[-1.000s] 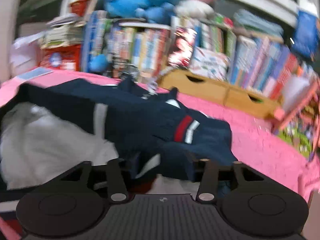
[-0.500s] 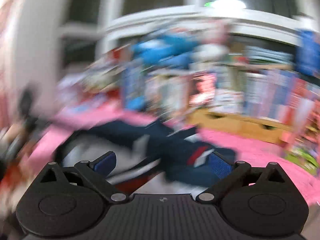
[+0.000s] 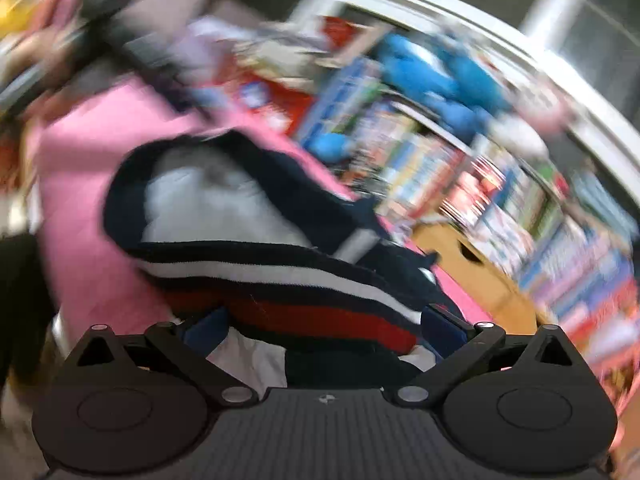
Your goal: Fold clothes
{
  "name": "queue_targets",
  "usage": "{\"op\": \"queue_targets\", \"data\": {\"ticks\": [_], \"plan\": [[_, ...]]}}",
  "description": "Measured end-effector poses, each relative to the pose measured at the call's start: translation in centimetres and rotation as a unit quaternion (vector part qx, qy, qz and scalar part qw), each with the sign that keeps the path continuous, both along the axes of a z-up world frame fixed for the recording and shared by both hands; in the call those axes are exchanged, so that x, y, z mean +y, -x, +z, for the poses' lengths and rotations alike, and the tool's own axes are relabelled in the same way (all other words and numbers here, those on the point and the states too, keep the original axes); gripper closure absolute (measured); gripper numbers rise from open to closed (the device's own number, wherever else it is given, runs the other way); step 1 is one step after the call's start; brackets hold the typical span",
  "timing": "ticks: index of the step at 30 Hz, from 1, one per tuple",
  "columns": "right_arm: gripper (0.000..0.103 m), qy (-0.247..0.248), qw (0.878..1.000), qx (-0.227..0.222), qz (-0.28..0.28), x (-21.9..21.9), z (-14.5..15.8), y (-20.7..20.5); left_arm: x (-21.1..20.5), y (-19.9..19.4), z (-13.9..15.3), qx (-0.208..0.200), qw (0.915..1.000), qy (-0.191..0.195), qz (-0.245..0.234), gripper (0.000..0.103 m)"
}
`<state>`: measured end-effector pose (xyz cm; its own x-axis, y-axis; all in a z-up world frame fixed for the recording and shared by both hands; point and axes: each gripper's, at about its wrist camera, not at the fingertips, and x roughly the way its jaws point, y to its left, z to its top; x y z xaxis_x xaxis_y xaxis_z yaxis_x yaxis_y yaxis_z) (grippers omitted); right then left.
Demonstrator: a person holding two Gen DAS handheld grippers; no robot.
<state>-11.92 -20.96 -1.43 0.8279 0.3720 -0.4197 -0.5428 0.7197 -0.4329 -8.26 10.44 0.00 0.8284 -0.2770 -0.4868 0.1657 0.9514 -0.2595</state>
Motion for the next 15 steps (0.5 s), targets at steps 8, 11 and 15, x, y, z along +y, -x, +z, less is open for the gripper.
{"op": "queue_targets", "data": {"ticks": [8, 11, 15], "plan": [[0.0, -0.174, 0.956, 0.131, -0.197, -6.2, 0.9, -11.2, 0.3, 0.4, -0.1, 0.0, 1.0, 0.007, -0.001, 0.0], [0.0, -0.218, 0.926, 0.193, -0.24, -8.1, -0.8, -13.7, 0.2, 0.7, -0.2, -0.001, 1.0, -0.005, -0.005, 0.0], [0.0, -0.24, 0.918, 0.22, -0.226, -9.2, -2.2, -13.1, 0.3, 0.5, -0.8, 0.011, 0.9997, -0.019, -0.005, 0.0]]}}
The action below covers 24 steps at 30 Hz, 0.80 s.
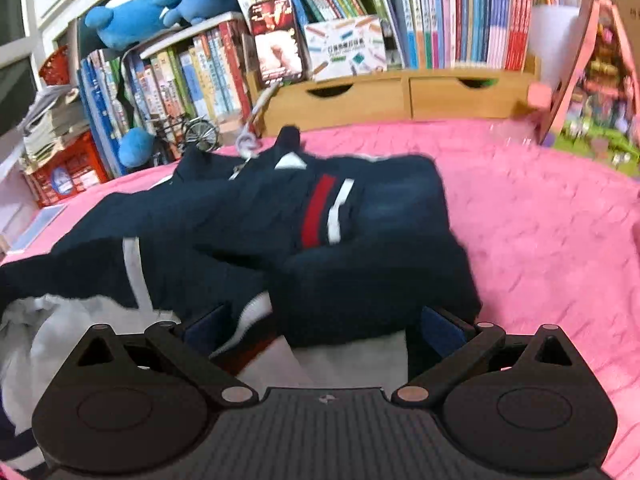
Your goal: Fold clothes
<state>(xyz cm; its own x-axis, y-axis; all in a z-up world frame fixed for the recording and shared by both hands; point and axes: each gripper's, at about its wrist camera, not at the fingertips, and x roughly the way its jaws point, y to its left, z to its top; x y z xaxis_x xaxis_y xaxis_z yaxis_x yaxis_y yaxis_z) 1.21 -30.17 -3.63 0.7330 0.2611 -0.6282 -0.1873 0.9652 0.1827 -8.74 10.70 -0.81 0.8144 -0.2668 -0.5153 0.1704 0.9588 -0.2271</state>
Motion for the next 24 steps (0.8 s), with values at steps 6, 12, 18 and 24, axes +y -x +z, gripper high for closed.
{"op": "queue_targets", "data": {"ticks": [6, 12, 18, 24], "plan": [[0.0, 0.056, 0.994, -0.07, 0.066, -0.4, 2.1, 3.8, 0.3, -0.4, -0.5, 0.012, 0.9999, 0.01, 0.001, 0.0], [0.0, 0.149, 0.947, -0.166, 0.232, 0.6, 4.7, 10.2, 0.2, -1.0, -1.0, 0.019, 0.9998, 0.008, 0.003, 0.0], [0.0, 0.236, 0.873, -0.198, 0.379, 5.6, 2.7, 15.2, 0.5, -1.4, -1.0, 0.019, 0.9993, 0.028, 0.016, 0.0], [0.0, 0.304, 0.878, -0.235, 0.287, 10.1, 0.5, 11.2, 0.1, -0.4, 0.0, 0.003, 0.9999, -0.01, -0.001, 0.0]]}}
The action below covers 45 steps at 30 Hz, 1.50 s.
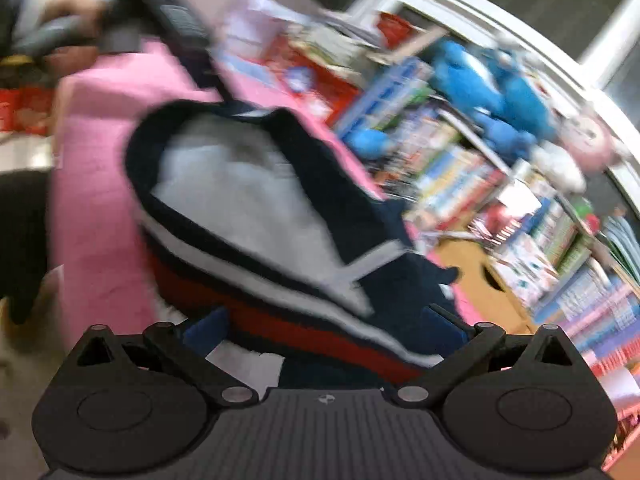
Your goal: Fold clothes
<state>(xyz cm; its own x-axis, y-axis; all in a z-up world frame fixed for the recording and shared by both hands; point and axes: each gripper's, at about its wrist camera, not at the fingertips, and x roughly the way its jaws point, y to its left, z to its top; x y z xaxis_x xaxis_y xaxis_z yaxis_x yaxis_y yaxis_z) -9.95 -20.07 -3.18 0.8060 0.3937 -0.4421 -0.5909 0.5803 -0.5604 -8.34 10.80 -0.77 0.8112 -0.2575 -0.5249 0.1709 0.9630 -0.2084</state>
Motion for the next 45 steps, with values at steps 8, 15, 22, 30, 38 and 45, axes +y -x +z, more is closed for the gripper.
{"op": "queue_targets", "data": {"ticks": [8, 15, 22, 30, 38, 45], "plan": [[0.001, -0.252, 0.922, 0.18, -0.234, -7.9, 2.2, -11.1, -1.6, 1.2, 0.5, -0.003, 0.9935, -0.074, -0.086, 0.0], [0.0, -0.121, 0.986, 0.114, -0.005, -7.3, 2.9, -0.7, -2.0, 2.9, -0.9, 0.037, 0.9761, -0.096, -0.191, 0.0], [0.0, 0.055, 0.995, 0.014, 0.081, -1.5, 0.1, 7.2, -7.1, 4.9, -3.1, -0.023, 0.9392, -0.229, -0.255, 0.0], [0.0, -0.024, 0.998, 0.037, -0.039, -0.3, 1.4, 0.4, -8.1, -1.7, -0.8, -0.058, 0.9694, -0.155, -0.181, 0.0], [0.0, -0.218, 0.936, 0.172, -0.215, -6.8, 1.7, -9.1, -3.8, -8.4, 0.1, 0.003, 0.9988, 0.018, -0.045, 0.0], [0.0, -0.365, 0.854, 0.279, -0.244, -12.9, -1.6, -11.7, 0.3, -10.1, -2.5, 0.055, 0.9967, 0.026, 0.053, 0.0]]}}
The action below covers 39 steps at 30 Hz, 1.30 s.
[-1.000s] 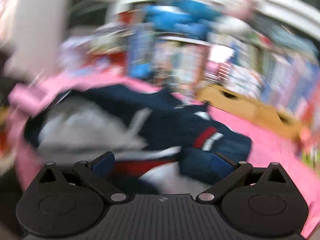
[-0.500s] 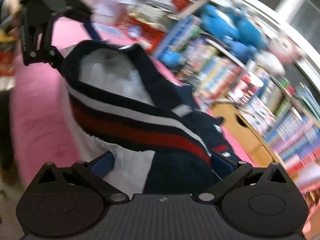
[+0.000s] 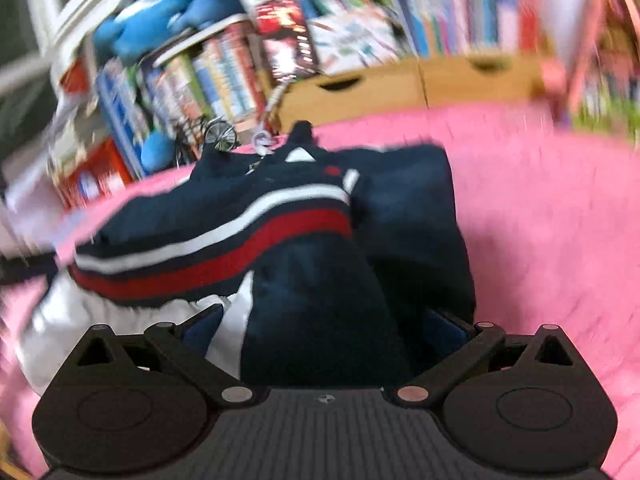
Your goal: Fold clothes
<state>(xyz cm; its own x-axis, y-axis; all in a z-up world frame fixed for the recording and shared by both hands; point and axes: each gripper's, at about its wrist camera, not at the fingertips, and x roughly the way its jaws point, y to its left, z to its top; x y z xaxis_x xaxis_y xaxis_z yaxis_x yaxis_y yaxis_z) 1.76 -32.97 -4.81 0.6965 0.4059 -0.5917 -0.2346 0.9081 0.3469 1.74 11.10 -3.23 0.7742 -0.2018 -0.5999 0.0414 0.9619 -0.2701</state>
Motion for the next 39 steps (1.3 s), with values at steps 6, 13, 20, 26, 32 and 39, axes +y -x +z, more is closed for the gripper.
{"op": "queue_targets", "data": {"ticks": [6, 13, 20, 26, 32, 39], "plan": [[0.0, -0.049, 0.998, 0.008, 0.044, -3.3, 0.6, 1.5, 2.1, 1.9, -0.4, -0.003, 0.9988, 0.035, -0.033, 0.0], [0.0, -0.015, 0.999, -0.027, 0.01, -6.0, 1.6, 4.1, 2.4, 5.1, -0.4, -0.021, 0.9874, 0.063, -0.144, 0.0], [0.0, 0.219, 0.974, -0.054, 0.007, -2.7, -0.4, 5.1, 1.2, 5.7, -2.4, 0.002, 0.9902, -0.117, -0.075, 0.0], [0.0, 0.148, 0.987, -0.06, -0.002, -6.0, 1.7, 6.1, 2.1, 6.1, 0.6, -0.023, 0.9935, -0.057, -0.096, 0.0], [0.0, 0.119, 0.988, -0.097, 0.023, -3.6, 3.2, 4.1, -1.4, 2.5, 1.6, -0.042, 0.9868, -0.049, -0.149, 0.0], [0.0, 0.266, 0.956, -0.09, 0.091, 3.7, 0.3, 1.1, -4.4, -1.2, -2.0, 0.029, 0.9833, -0.082, -0.16, 0.0]]}}
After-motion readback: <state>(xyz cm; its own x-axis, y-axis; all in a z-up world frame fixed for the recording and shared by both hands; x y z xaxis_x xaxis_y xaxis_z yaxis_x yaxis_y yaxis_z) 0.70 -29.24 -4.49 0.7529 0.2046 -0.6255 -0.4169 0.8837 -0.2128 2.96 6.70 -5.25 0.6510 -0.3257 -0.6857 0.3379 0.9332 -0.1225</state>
